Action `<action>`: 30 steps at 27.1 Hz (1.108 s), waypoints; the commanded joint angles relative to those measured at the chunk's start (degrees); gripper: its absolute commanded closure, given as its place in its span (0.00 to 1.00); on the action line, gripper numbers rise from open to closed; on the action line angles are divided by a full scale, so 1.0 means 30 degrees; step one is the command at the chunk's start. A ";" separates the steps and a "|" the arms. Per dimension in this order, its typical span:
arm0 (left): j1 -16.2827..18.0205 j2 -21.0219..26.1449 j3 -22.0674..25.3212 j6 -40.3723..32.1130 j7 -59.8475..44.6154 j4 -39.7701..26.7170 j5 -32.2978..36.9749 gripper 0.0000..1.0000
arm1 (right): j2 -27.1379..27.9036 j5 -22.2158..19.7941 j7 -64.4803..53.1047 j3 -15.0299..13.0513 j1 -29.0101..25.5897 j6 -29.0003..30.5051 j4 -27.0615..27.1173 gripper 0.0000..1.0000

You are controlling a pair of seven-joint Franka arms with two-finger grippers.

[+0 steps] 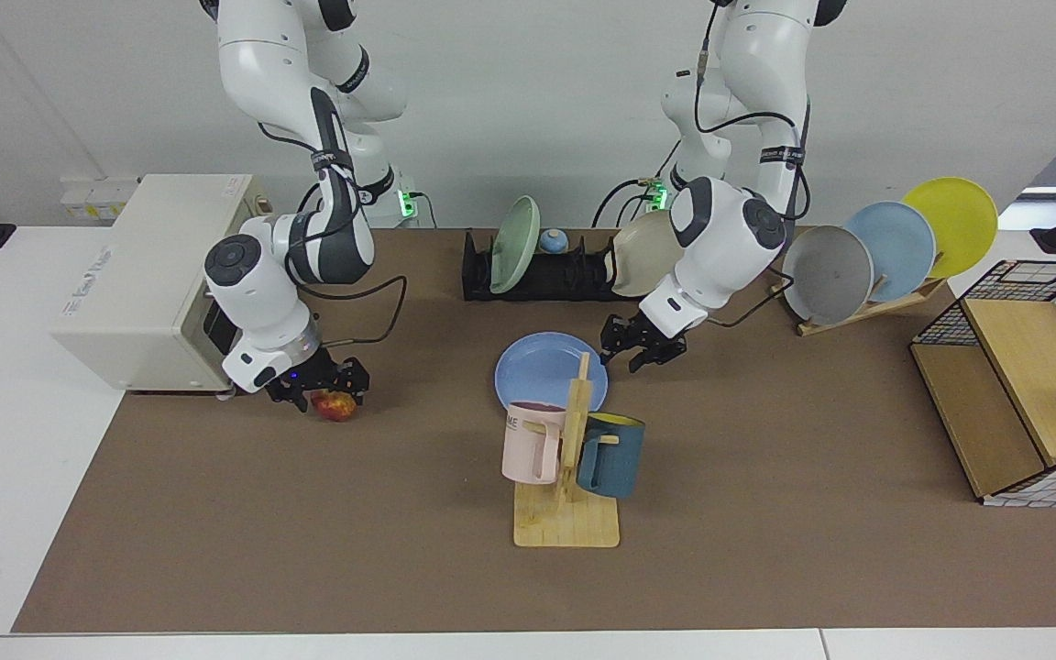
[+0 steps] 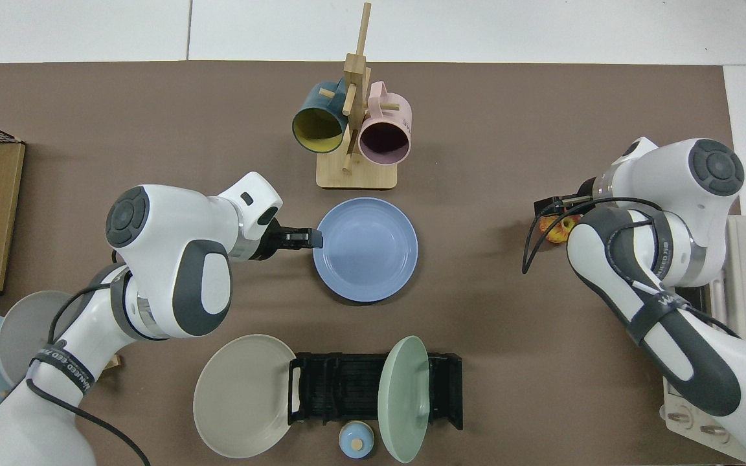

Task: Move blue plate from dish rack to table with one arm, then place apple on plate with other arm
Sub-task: 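Carry the apple over the blue plate while the left gripper withdraws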

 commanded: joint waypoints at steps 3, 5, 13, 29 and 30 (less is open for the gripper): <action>-0.0015 -0.0521 0.0323 -0.4041 -0.2437 0.2109 0.4245 0.41 | -0.0103 0.0124 -0.0603 0.0028 -0.0073 0.0511 -0.0850 0.00; 0.0102 -0.0958 0.0352 -0.5272 -0.2556 0.2608 0.5445 0.40 | -0.0073 0.0124 -0.0632 0.0028 -0.0161 0.0540 -0.0850 0.00; 0.0161 -0.2953 0.1465 -1.0485 -0.1942 0.5270 0.7909 0.11 | 0.0162 0.0124 -0.0718 0.0028 -0.0161 0.0540 -0.0850 0.14; 0.0190 -0.5678 0.2696 -1.5502 0.0052 0.7473 0.8118 0.00 | -0.0423 0.0387 0.1822 0.0058 0.1476 -0.1008 0.0495 1.00; 0.0190 -0.5678 0.2696 -1.5532 -0.0122 0.7473 0.8030 0.00 | -0.0482 0.0387 0.2409 0.0058 0.1712 -0.1360 0.0729 1.00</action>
